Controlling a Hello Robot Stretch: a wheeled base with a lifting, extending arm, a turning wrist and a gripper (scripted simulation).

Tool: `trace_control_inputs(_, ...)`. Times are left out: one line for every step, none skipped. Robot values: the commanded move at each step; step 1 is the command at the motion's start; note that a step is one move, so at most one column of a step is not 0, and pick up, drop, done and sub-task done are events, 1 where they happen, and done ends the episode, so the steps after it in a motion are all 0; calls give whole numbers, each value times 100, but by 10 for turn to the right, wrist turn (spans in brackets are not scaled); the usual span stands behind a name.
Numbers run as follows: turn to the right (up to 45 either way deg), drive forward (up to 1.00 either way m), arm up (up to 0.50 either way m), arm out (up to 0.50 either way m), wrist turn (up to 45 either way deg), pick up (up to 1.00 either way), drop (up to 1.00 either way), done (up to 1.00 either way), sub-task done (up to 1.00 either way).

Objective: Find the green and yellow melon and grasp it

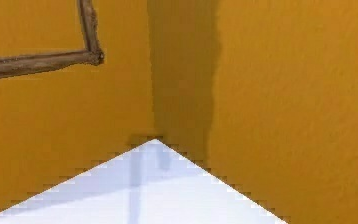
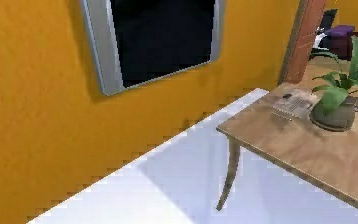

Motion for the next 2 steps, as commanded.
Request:
trace_control_inputs(-450, 0, 0, 0, 0, 0, 0, 0, 0)
trace_control_inputs(-330, 0, 0, 0, 0, 0, 0, 0, 0)
